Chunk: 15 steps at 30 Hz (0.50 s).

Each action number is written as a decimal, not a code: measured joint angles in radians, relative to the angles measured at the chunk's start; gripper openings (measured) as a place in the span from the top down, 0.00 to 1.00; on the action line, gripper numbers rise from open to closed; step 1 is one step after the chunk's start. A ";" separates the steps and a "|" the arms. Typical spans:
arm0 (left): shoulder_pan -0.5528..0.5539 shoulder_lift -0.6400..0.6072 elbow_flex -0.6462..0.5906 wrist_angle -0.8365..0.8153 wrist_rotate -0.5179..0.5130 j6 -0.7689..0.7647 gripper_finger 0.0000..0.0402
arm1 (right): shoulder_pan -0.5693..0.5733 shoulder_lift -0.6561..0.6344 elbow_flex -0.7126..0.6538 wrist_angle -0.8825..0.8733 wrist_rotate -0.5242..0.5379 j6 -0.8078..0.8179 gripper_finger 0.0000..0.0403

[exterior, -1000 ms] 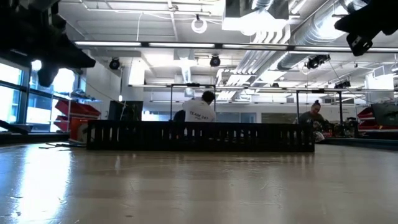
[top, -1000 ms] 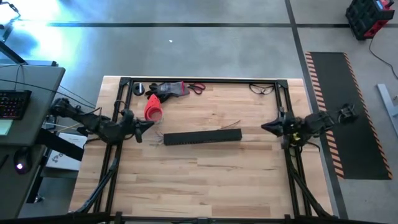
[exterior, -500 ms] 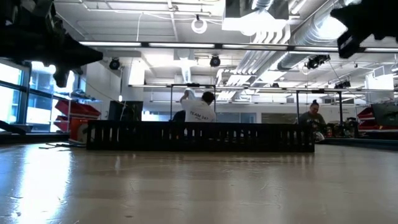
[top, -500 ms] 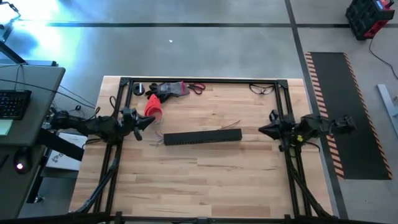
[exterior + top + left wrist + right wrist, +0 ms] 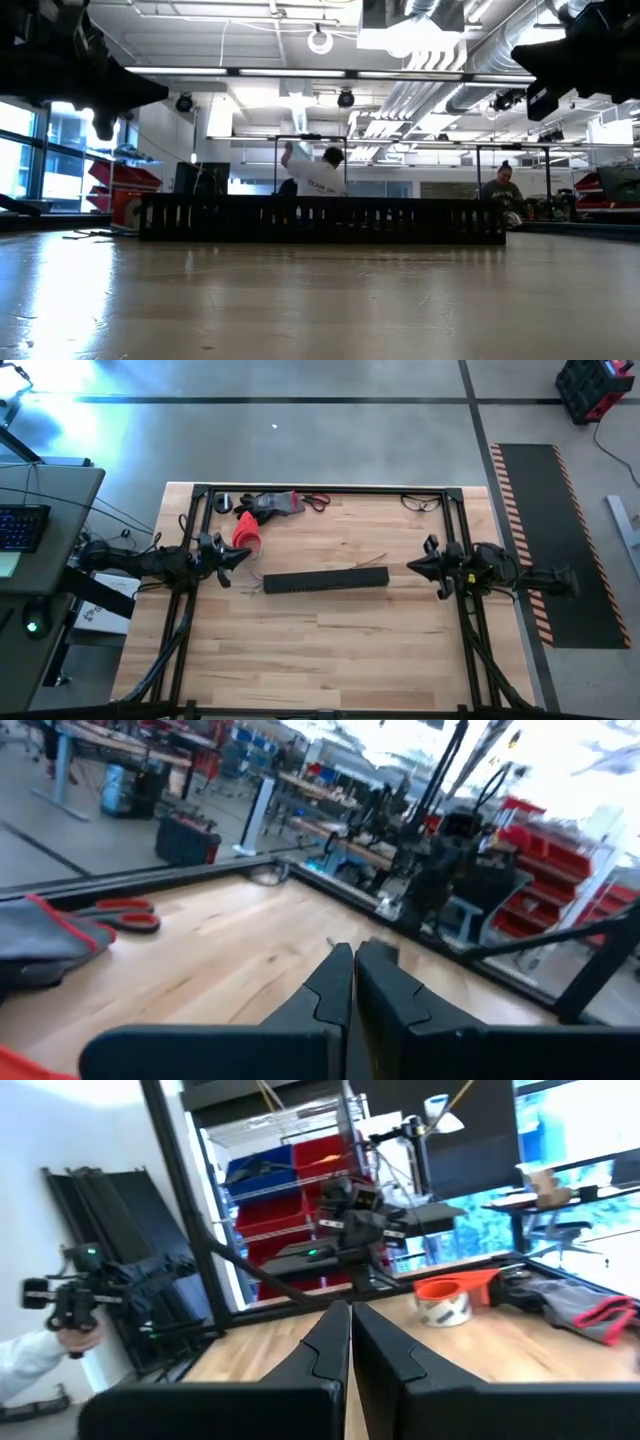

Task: Ziptie cables
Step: Return to Home Position

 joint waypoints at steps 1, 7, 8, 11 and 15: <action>0.000 0.011 0.000 -0.001 -0.004 0.001 1.00 | -0.011 0.000 0.000 -0.004 0.000 -0.006 1.00; 0.023 0.074 0.000 -0.001 -0.030 0.008 1.00 | -0.055 0.000 0.000 -0.064 -0.004 -0.015 1.00; 0.033 0.083 0.000 0.000 -0.034 0.006 1.00 | -0.058 0.000 0.000 -0.073 -0.005 -0.015 1.00; 0.056 0.111 0.000 -0.001 -0.031 0.029 1.00 | -0.059 0.000 0.000 -0.075 -0.005 -0.017 1.00; 0.077 0.143 0.000 -0.001 0.015 0.074 1.00 | -0.059 0.000 0.000 -0.073 -0.002 -0.019 1.00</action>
